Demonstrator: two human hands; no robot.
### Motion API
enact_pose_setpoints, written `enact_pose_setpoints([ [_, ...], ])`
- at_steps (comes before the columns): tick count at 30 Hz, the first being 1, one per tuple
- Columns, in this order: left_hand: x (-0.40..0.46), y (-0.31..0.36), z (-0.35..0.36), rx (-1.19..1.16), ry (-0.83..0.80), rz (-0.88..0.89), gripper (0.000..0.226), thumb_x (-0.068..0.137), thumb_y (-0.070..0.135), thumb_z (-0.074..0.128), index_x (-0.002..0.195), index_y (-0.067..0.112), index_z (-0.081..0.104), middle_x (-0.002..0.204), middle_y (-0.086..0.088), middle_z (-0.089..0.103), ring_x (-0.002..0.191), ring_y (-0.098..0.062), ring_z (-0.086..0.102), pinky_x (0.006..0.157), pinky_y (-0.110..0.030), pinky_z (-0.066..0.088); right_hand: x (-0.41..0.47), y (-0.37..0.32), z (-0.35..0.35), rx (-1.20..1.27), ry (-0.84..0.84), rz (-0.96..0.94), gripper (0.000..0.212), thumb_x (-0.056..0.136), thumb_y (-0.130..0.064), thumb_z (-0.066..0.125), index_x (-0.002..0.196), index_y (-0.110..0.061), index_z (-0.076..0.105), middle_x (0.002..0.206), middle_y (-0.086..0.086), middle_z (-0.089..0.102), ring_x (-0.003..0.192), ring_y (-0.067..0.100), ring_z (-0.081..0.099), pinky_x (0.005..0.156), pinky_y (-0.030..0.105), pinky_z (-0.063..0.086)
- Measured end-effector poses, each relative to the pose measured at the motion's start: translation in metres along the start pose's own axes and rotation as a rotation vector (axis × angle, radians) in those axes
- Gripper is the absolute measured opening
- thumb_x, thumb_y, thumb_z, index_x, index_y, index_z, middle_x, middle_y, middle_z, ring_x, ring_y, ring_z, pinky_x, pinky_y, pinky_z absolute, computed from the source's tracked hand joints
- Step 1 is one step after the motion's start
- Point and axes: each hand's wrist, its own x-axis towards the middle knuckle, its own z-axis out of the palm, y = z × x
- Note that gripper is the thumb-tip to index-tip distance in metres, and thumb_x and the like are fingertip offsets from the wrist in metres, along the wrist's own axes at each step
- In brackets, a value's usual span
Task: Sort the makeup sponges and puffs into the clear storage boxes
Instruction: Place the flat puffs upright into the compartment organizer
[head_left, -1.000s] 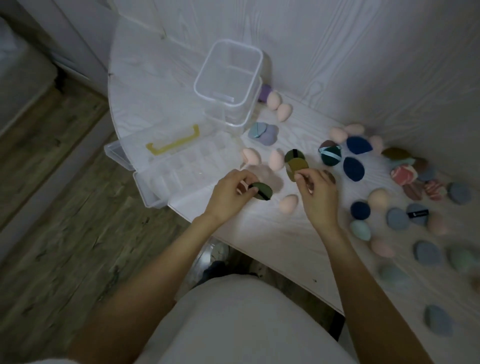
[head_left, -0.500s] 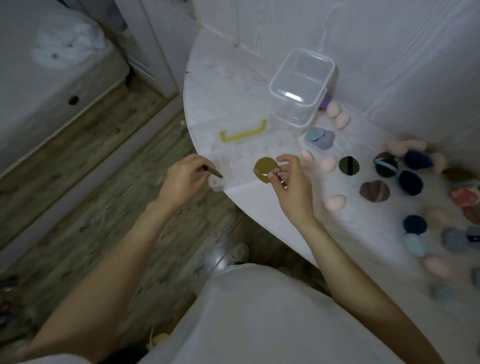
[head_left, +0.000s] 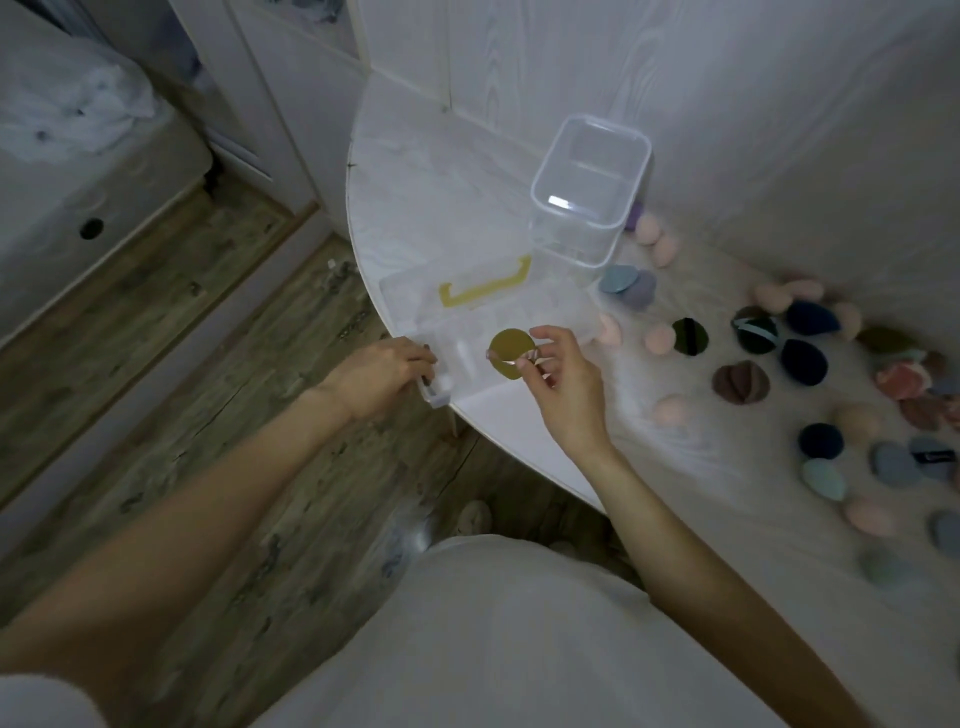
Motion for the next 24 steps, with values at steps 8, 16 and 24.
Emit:
enact_pose_setpoints([
  [8,0.002,0.014,0.018,-0.075,0.121,0.085,0.013,0.083,0.013,0.065,0.094,0.012,0.072,0.1,-0.004,0.07,0.094,-0.023,0.065,0.084,-0.03,0.047,0.014,-0.01,0.021,-0.272,-0.004,-0.1,0.029,0.086,-0.025,0.067,0.112,-0.016,0.058,0.096,0.001,0.068,0.083,0.016,0.06,0.064,0.025,0.044],
  [16,0.007,0.027,0.013,-0.215,0.101,-0.04,0.05,0.065,-0.017,0.062,0.11,0.004,0.066,0.11,-0.013,0.067,0.1,-0.03,0.063,0.086,-0.036,0.051,0.018,0.001,0.036,-0.559,-0.065,-0.225,0.027,0.087,-0.026,0.065,0.11,-0.015,0.06,0.094,0.004,0.069,0.089,0.021,0.054,0.074,0.03,0.041],
  [24,0.008,0.017,0.013,-0.016,0.135,0.132,0.012,0.077,0.01,0.066,0.083,0.018,0.073,0.088,0.004,0.072,0.093,-0.019,0.058,0.082,-0.028,0.041,0.02,0.0,0.041,-0.6,-0.044,-0.289,0.022,0.078,-0.022,0.074,0.097,-0.014,0.066,0.085,0.001,0.07,0.083,0.023,0.053,0.069,0.032,0.04],
])
